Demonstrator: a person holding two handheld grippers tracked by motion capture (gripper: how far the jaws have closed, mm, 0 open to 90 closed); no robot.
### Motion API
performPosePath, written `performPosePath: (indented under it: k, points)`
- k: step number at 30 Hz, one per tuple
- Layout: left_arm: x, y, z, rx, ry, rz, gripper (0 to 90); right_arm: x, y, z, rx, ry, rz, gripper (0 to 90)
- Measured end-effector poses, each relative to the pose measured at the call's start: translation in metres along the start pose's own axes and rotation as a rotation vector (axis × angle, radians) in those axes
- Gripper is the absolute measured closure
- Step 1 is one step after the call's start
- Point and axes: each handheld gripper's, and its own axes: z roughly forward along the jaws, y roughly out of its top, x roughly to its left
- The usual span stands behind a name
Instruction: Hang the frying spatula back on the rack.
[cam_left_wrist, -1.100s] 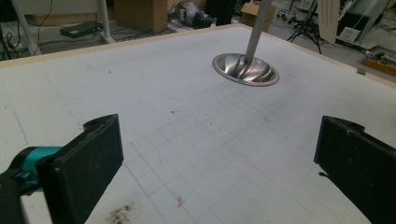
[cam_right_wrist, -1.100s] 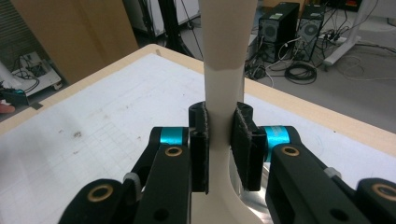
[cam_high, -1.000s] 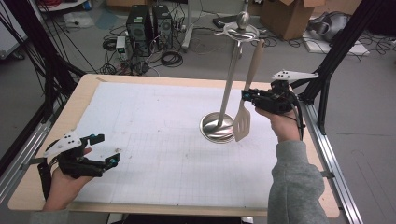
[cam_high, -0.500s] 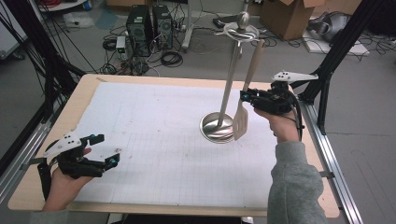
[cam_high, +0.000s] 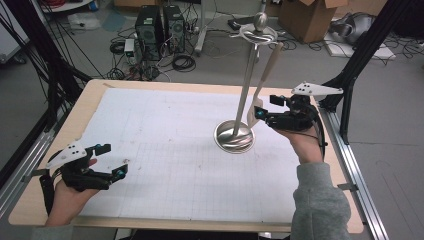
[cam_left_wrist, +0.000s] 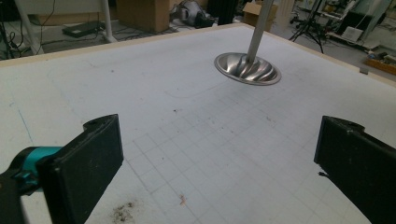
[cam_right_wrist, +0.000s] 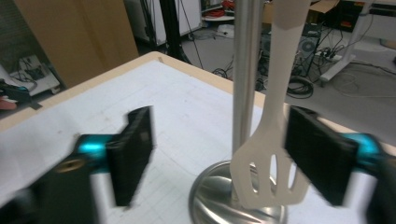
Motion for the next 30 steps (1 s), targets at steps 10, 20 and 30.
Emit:
performPosePath:
  k: [10, 20, 30]
  points:
    - [0.000, 0.001, 0.000, -0.011, 0.001, 0.001, 1.8, 0.016, -0.015, -0.001, -0.017, 0.010, -0.052, 11.5]
    - [-0.002, 0.004, 0.003, -0.041, -0.030, 0.008, 1.8, 0.024, -0.034, -0.014, -0.084, 0.029, -0.052, 11.5]
    - [-0.003, 0.004, 0.005, -0.051, -0.034, 0.000, 1.7, 0.023, -0.059, -0.029, -0.134, 0.040, -0.009, 11.4]
